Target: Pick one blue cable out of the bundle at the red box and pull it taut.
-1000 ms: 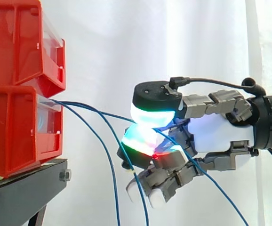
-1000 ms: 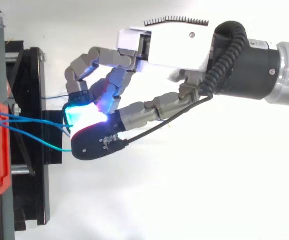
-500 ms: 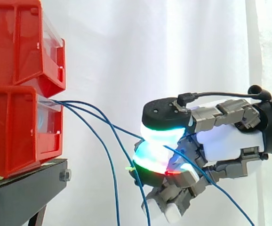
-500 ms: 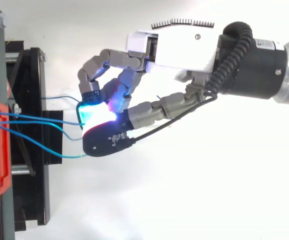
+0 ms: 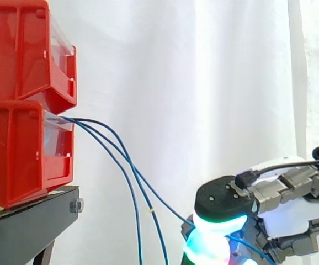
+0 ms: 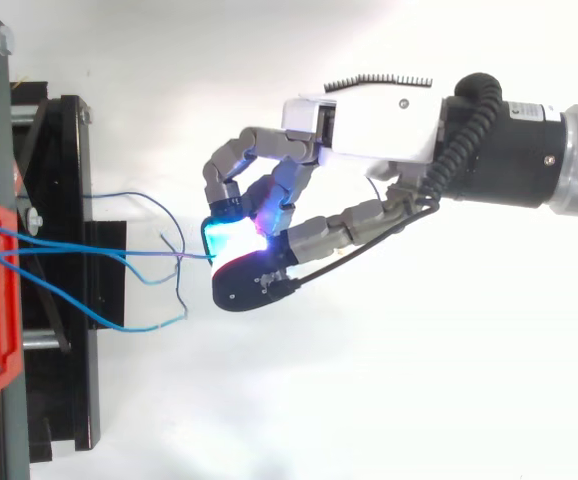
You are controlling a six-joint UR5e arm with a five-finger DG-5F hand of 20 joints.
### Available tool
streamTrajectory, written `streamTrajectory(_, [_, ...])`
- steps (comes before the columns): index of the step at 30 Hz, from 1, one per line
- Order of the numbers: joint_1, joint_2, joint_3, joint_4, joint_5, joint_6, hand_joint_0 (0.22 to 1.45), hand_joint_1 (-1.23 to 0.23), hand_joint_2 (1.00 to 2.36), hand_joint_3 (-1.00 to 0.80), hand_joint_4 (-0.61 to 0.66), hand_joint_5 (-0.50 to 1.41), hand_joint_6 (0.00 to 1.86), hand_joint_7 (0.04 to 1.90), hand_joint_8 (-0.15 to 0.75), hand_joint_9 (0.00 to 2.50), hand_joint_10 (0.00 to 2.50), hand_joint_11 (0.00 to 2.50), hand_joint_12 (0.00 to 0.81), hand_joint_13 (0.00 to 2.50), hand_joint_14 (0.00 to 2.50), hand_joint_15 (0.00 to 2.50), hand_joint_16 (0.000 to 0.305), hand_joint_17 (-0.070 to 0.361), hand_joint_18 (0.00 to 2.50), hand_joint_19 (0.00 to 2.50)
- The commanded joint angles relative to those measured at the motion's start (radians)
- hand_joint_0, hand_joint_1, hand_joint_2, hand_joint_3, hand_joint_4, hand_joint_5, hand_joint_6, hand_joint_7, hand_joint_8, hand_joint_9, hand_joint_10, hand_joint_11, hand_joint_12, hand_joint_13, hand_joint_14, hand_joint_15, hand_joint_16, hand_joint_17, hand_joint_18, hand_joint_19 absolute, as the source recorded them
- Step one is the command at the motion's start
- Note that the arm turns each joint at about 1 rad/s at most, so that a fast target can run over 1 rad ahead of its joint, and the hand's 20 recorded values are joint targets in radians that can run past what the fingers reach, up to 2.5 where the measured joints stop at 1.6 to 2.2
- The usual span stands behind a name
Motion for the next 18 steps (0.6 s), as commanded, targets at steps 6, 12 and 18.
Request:
streamTrajectory(6, [0.004, 0.001, -0.054, 0.008, -0.010, 0.031, 0.66, -0.84, 1.01, -0.03, 0.12, -0.11, 0.92, 1.36, 0.404, 1.00, 0.02, 0.87, 0.391, 0.70, 0.01, 0.38, 0.054, 0.122, 0.66, 0.40])
streamTrajectory(12, [0.004, -0.001, -0.057, 0.012, -0.010, 0.029, 0.67, -0.84, 1.01, -0.03, 0.12, -0.11, 0.92, 1.36, 0.404, 1.00, 0.02, 0.87, 0.391, 0.70, 0.01, 0.38, 0.054, 0.122, 0.66, 0.40])
streamTrajectory(18, [0.004, -0.001, -0.057, 0.013, -0.007, 0.028, 0.67, -0.84, 1.01, -0.03, 0.12, -0.11, 0.92, 1.35, 0.402, 1.00, 0.02, 0.87, 0.393, 0.70, 0.01, 0.38, 0.054, 0.122, 0.65, 0.40])
